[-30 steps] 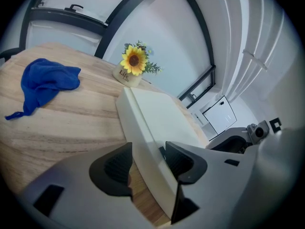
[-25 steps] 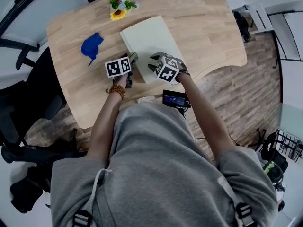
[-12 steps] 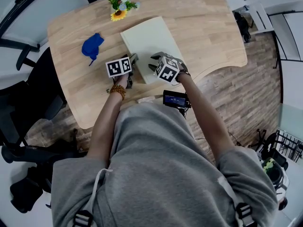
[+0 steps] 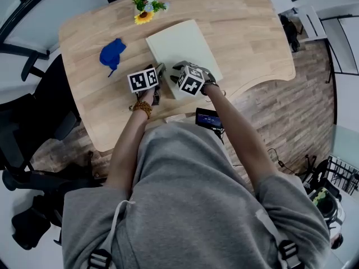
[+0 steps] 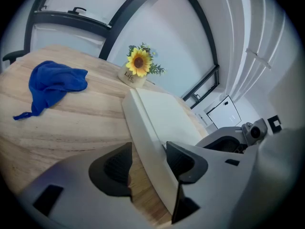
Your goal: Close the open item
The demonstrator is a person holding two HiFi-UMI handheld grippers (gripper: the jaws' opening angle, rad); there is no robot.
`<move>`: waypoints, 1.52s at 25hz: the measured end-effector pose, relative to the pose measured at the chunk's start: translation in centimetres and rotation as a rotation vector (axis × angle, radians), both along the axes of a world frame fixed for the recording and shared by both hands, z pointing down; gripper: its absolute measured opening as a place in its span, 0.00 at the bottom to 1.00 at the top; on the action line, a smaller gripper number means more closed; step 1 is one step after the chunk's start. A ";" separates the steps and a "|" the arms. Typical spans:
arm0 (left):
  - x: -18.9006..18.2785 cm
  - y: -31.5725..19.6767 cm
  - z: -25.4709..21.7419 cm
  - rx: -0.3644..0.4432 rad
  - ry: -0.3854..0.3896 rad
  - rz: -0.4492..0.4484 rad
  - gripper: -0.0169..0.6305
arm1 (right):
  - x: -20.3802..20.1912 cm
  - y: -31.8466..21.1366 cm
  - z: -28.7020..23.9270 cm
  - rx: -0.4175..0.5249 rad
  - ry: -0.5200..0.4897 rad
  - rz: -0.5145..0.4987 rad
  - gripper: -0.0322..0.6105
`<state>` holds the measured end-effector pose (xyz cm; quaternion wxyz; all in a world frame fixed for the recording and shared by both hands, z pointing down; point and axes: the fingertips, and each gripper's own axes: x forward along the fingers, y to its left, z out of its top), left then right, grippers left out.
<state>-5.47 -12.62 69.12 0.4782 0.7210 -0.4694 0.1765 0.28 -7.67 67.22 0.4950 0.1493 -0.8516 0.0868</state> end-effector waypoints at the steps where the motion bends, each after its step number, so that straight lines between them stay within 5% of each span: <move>1: -0.1 0.0 -0.1 0.004 0.001 -0.002 0.37 | -0.1 0.1 0.4 -0.009 0.009 -0.003 0.28; 6: -0.8 -0.7 -0.8 0.020 0.070 -0.058 0.38 | -0.3 0.0 0.8 -0.048 0.009 0.013 0.29; 12: 0.9 -0.1 0.4 -0.014 0.023 0.023 0.38 | -0.4 0.1 0.9 -0.063 0.018 0.016 0.29; 18: 0.5 -0.2 0.9 -0.049 0.042 -0.008 0.45 | -0.3 -0.1 0.6 -0.055 0.008 0.014 0.29; 25: 0.2 -0.5 -0.6 0.027 0.034 0.013 0.45 | 0.4 -1.5 -2.1 -0.004 -0.089 0.089 0.29; 30: -0.4 -1.0 -3.4 0.137 0.069 -0.013 0.45 | 0.9 -2.6 -4.6 0.055 -0.141 0.132 0.29; 38: 1.1 -2.1 -12.8 0.565 -0.063 0.120 0.45 | 1.9 -5.5 -11.5 0.254 -0.306 0.277 0.29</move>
